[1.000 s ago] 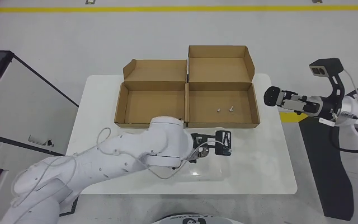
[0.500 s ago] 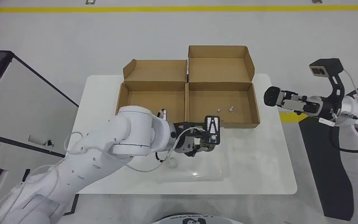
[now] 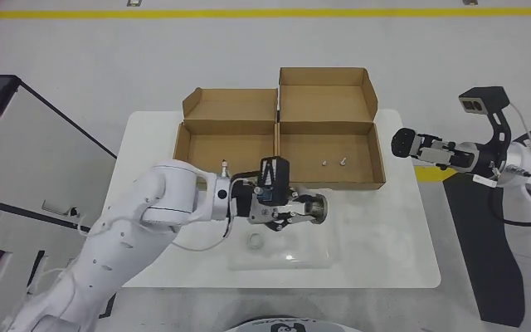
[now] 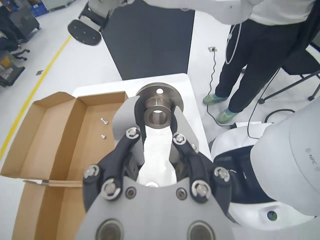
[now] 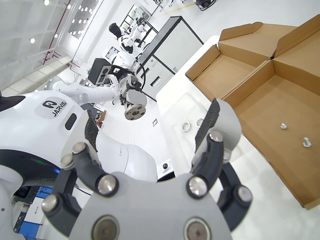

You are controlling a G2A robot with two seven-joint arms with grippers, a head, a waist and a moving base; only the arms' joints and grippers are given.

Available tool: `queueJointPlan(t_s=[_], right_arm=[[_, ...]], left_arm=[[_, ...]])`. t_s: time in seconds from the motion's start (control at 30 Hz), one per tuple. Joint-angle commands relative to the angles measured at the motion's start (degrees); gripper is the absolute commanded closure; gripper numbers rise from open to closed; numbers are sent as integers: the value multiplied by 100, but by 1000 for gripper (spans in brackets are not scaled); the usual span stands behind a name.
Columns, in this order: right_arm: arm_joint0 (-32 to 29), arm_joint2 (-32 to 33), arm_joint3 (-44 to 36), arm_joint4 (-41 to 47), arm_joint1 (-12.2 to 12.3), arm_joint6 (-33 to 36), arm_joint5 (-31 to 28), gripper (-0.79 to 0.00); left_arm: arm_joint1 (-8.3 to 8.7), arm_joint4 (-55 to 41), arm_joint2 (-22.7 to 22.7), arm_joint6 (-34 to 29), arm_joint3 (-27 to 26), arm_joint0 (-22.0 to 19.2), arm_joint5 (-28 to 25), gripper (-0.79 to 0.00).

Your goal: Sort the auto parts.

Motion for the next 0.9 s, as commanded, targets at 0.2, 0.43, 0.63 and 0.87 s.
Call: queueJointPlan(t_s=[0.2, 0.43, 0.63, 0.87], right_arm=[[0, 0, 0, -1, 0, 0, 0, -785], [0, 0, 0, -1, 0, 0, 0, -785], [0, 0, 0, -1, 0, 0, 0, -785], [0, 0, 0, -1, 0, 0, 0, -785]], left_arm=[[-39, 182, -296, 1632, 228, 327, -366, 0], [-61, 578, -462, 2341, 331, 532, -593, 0], [-65, 771, -650, 2817, 355, 686, -818, 0], [-83, 1097, -819, 3353, 348, 818, -973, 0]])
